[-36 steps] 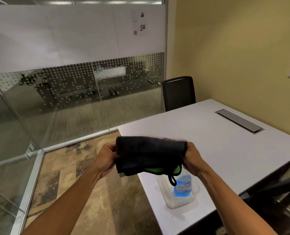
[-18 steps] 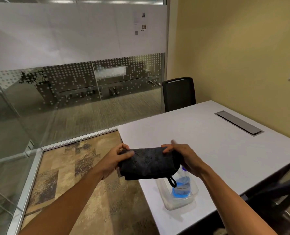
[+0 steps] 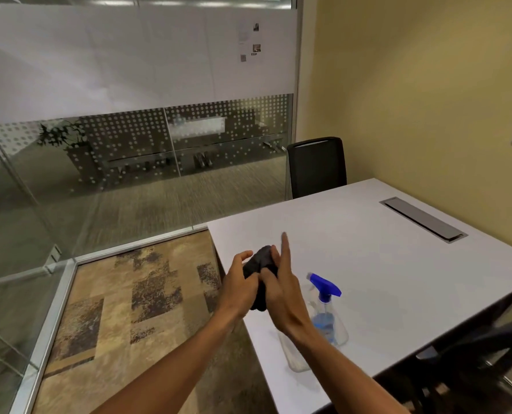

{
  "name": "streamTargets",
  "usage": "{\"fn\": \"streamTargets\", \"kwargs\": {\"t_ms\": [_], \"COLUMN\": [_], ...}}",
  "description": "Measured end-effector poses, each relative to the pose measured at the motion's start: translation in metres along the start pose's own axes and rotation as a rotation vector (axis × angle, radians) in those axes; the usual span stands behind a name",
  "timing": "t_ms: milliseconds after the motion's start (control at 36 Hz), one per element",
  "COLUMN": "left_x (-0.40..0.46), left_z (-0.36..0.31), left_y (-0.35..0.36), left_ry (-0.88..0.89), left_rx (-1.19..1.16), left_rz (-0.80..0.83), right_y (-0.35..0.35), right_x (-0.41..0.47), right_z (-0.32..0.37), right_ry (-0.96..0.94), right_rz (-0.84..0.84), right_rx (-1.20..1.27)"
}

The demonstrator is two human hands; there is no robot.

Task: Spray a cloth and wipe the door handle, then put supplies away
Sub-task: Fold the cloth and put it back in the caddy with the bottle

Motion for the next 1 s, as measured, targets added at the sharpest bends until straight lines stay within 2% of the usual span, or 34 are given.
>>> {"fn": "streamTargets", "kwargs": {"t_ms": [83,194,250,306,361,444,500,556,639,694,889,1000], "left_x": [-0.004,0.003,0.009,0.015,0.020,0.027,0.032,0.038,0.052,0.064,0.118,0.154], "left_z": [0.000,-0.003,-0.002,0.002,0.007,0.009,0.004,-0.007,-0.025,-0.037,-0.062,-0.061], "left_y": [0.007,0.009,0.011,0.010,0.011,0.018,0.024,0.031,0.042,0.048,0.049,0.061], "left_ry": [-0.077,-0.115,-0.131,-0.143,-0.170,-0.207,-0.222,-0.209,-0.176,-0.150,-0.031,-0.010], "left_rx": [-0.283,-0.278,-0.379,-0.465,-0.526,-0.576,-0.593,-0.608,-0.635,-0.656,-0.616,-0.551], "left_rz": [0.102,0.068,0.047,0.011,0.011,0.057,0.097,0.148,0.177,0.171,-0.008,-0.013], "right_y": [0.001,-0.001,-0.010,-0.029,-0.055,-0.108,-0.128,-0.131,-0.126,-0.126,-0.135,-0.143], "right_x": [-0.005,0.000,0.007,0.023,0.040,0.068,0.083,0.092,0.097,0.105,0.155,0.187], "right_z": [-0.001,0.003,0.010,0.019,0.026,0.039,0.036,0.021,0.004,-0.001,-0.018,-0.038], "right_ry": [0.105,0.206,0.247,0.199,0.140,0.035,0.104,0.282,0.484,0.516,0.434,0.400], "right_rz": [0.073,0.312,0.381,0.371,0.310,0.100,0.092,0.235,0.475,0.526,0.442,0.367], "right_rx": [0.238,0.364,0.290,0.073,-0.016,-0.145,-0.248,-0.300,-0.267,-0.173,0.149,0.189]}}
Point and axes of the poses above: each hand's wrist, its own x-axis towards the middle knuckle, its own y-axis out of the palm, z = x × y, the point moved 9 cm from there along x, towards the middle knuckle, and after that the axes turned 3 degrees about x, right-handed, at the moved point
